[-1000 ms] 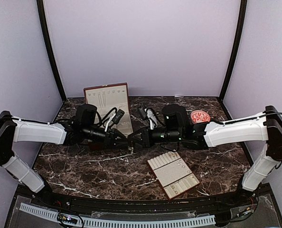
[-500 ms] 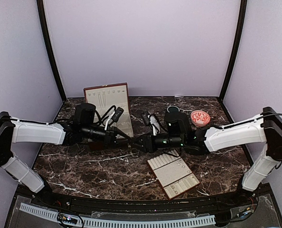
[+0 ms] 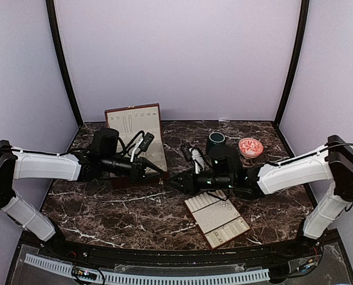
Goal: Organize the mixed jewelry
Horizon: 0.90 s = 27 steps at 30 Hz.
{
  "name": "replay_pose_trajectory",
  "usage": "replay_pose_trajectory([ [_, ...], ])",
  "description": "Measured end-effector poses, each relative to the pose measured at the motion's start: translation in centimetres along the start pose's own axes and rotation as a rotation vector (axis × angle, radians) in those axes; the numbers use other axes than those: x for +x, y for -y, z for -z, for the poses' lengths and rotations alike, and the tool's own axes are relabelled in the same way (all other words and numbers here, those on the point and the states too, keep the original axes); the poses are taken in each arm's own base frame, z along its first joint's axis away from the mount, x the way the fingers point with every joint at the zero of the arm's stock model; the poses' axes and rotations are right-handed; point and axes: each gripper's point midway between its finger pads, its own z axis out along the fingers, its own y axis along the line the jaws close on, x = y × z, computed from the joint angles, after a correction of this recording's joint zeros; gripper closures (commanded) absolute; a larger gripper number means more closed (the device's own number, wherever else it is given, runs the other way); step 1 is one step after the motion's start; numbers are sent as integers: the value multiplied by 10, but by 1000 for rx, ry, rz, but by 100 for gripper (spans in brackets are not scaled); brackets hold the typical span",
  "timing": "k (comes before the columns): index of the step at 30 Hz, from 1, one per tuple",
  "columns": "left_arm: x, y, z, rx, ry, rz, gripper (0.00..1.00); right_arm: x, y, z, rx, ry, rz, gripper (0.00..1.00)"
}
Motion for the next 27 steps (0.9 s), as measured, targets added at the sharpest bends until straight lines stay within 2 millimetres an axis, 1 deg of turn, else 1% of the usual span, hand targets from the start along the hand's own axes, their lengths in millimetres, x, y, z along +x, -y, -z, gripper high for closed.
replay_pose_trajectory([
  [8,0,0,0,1,-1,0,100,9,11,-11,26,-9,22,68],
  [16,1,0,0,1,-2,-3,100,17,7,-21,18,-29,58,70],
  [22,1,0,0,0,-4,-7,100,10,1,-23,5,-6,86,71],
  [27,1,0,0,0,-4,-7,100,8,1,-23,15,9,101,75],
])
